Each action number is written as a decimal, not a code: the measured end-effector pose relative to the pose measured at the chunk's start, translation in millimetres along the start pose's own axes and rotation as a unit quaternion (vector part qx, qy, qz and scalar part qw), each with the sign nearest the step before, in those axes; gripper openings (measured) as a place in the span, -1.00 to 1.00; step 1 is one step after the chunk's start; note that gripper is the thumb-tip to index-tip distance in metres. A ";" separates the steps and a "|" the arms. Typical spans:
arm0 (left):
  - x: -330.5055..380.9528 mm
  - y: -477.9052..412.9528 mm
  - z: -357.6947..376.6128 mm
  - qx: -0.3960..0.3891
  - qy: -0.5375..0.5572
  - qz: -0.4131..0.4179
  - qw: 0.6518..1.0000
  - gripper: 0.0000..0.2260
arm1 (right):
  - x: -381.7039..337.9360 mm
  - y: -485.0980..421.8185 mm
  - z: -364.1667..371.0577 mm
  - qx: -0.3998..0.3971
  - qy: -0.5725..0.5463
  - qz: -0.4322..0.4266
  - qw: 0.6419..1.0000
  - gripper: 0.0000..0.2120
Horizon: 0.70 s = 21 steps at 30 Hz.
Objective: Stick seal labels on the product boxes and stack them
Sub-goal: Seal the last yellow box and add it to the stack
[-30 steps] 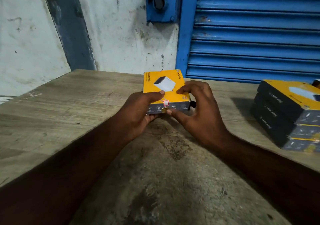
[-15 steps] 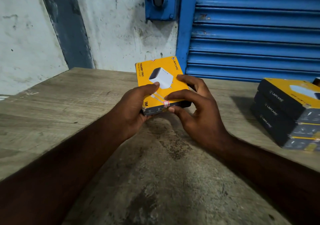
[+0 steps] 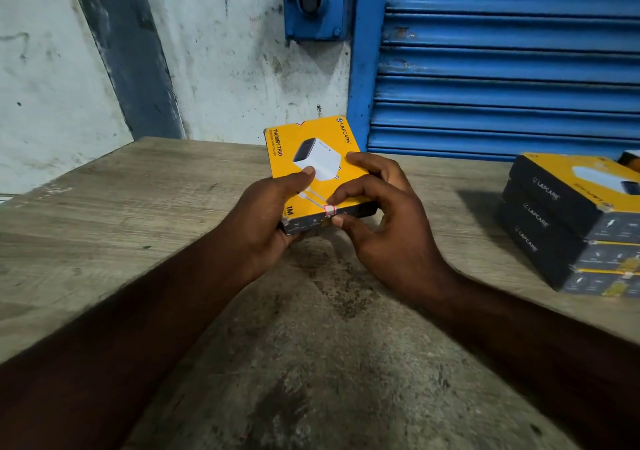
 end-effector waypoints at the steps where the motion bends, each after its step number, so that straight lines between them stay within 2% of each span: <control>1: 0.4 0.1 -0.1 0.001 0.001 0.002 1.000 -0.71 | -1.1 -0.2 -0.4 0.003 0.001 -0.003 1.000 -0.74; 7: 0.4 -0.7 -0.3 0.003 0.011 0.011 1.000 -0.69 | 0.5 0.3 0.3 0.001 0.030 -0.012 0.999 -0.68; 13: -0.1 0.6 2.8 -0.006 0.021 0.015 1.000 -0.69 | 1.2 -1.0 -0.8 0.013 0.012 -0.012 1.000 -0.82; 21: -0.6 0.9 2.5 -0.004 0.008 0.025 1.000 -0.68 | 5.1 -1.9 0.3 0.009 -0.030 0.013 0.999 -0.85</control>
Point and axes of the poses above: each hand's wrist, its own y-axis away from the middle knuckle, its own z-axis out of the palm, x = y × z, the point moved 8 cm from there along -y, towards the middle knuckle, and after that the axes turned 8 degrees about -y, right-handed, at the moved point
